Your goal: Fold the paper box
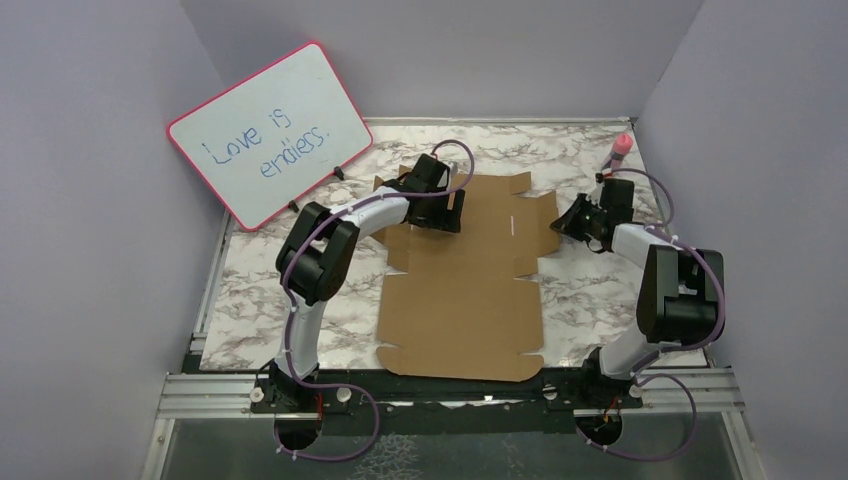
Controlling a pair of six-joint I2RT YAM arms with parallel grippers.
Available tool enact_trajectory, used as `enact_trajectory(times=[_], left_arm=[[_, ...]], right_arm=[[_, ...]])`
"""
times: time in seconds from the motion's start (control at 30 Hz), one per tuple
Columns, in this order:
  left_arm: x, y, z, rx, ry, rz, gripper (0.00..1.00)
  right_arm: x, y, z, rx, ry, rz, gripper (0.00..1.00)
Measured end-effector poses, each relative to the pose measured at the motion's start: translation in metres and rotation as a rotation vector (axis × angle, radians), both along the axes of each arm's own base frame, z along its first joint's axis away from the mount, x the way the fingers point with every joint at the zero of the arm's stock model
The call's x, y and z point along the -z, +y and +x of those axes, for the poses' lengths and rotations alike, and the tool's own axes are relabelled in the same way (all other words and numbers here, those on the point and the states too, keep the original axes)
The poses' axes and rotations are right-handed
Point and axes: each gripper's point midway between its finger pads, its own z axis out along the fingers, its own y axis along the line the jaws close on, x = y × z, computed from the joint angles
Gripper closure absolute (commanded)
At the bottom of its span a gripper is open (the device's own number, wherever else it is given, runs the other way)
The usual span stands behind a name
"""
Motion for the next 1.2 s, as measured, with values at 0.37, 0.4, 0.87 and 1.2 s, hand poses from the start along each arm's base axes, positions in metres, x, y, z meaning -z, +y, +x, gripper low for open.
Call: enact_trajectory(times=[0.37, 0.4, 0.87, 1.2], left_arm=[[-0.001, -0.002, 0.002, -0.007, 0.0, -0.018, 0.18], [-0.001, -0.003, 0.002, -0.008, 0.001, -0.018, 0.18], [0.0, -0.001, 0.004, -0.036, 0.009, -0.034, 0.18], [-0.001, -0.002, 0.004, -0.062, 0.008, -0.077, 0.19]], right_arm=[[-0.016, 0.013, -0.004, -0.06, -0.002, -0.077, 0.99], [-0.017, 0.014, -0.004, -0.063, 0.0, -0.093, 0.99], [-0.046, 0.046, -0.002, -0.135, 0.008, -0.425, 0.99], [-0.074, 0.088, -0.005, -0.196, -0.04, -0.606, 0.98]])
